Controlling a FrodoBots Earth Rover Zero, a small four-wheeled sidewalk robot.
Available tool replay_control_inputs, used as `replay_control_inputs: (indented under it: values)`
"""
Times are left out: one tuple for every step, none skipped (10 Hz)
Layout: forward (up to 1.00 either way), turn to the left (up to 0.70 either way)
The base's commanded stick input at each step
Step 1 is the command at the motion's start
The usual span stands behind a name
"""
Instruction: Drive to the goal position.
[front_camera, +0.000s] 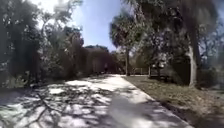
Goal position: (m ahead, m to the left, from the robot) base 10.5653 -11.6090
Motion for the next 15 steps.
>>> replay_control_inputs:
  values:
    - [0.85,0.0]
    - [0.85,0.0]
    - [0.85,0.0]
    - [0.85,0.0]
    - [0.85,0.0]
    - [0.85,0.0]
    - [0.85,0.0]
    - [0.85,0.0]
    - [0.85,0.0]
    - [0.85,0.0]
    - [0.85,0.0]
    - [0.85,0.0]
    - [0.85,0.0]
    - [0.85,0.0]
    - [0.85,0.0]
